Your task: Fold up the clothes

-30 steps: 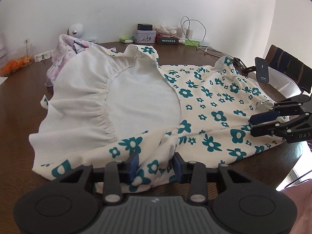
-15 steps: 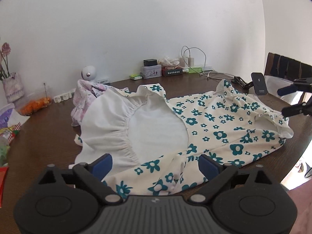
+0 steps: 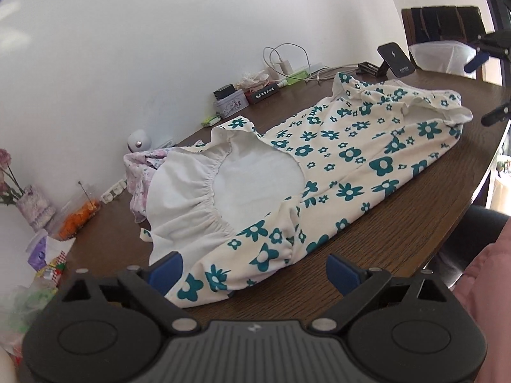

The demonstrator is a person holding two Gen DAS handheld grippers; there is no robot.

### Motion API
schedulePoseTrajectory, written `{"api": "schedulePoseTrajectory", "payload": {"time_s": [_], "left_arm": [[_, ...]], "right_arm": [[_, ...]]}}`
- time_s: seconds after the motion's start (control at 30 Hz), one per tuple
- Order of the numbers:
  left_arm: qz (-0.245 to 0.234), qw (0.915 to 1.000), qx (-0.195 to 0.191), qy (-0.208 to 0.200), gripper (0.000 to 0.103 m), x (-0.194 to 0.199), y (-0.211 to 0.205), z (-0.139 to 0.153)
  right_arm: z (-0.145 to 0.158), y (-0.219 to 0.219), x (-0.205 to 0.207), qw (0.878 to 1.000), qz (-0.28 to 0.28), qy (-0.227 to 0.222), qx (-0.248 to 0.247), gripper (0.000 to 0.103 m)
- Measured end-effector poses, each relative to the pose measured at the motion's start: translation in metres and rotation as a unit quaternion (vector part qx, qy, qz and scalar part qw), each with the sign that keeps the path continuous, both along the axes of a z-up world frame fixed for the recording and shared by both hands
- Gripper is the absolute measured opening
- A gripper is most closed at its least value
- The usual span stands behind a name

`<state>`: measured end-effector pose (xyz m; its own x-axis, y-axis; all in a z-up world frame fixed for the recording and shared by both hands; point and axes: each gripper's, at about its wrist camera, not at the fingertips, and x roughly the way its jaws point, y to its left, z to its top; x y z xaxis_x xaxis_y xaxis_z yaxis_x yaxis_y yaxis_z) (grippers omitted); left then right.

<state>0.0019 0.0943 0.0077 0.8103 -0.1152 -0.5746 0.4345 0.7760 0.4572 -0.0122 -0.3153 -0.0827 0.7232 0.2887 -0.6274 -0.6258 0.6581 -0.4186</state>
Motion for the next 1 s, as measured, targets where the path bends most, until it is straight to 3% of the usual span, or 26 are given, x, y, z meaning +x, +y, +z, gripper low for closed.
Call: {"api": "schedulePoseTrajectory", "payload": {"time_s": [0.07,0.23,0.43,0.57,0.7,0.8,0.9,1.0], "left_arm": [[-0.015,0.9993,0.033,-0.003,0.096,0.001,-0.003,-0.002],[-0.054,0.9932,0.103,-0.005,0.095,0.004,-0.01,-0.008],[-0.098,0.983,0.155,0.011,0.087,0.014,-0.02,-0.014],[-0.115,0.9726,0.202,0.017,0.076,0.019,-0.024,-0.02],[-0.135,0.9654,0.221,0.03,0.067,0.024,-0.026,-0.024],[-0.148,0.9596,0.235,0.043,0.054,0.028,-0.027,-0.028],[-0.152,0.9575,0.242,0.041,0.054,0.03,-0.028,-0.029],[-0.157,0.9553,0.248,0.034,0.053,0.03,-0.029,-0.031]], "right_arm": [[-0.003,0.001,0.0,0.999,0.014,-0.018,-0.041,0.103],[-0.004,0.014,0.004,0.992,0.087,-0.017,-0.087,0.102],[-0.008,0.037,0.003,0.979,0.152,-0.026,-0.131,0.098],[-0.009,0.043,0.007,0.972,0.172,-0.036,-0.155,0.095],[-0.009,0.05,0.008,0.968,0.191,-0.031,-0.161,0.088],[-0.009,0.057,0.004,0.965,0.211,-0.026,-0.154,0.086],[-0.009,0.061,0.007,0.965,0.215,-0.023,-0.152,0.084],[-0.009,0.063,0.014,0.966,0.214,-0.011,-0.147,0.071]]}}
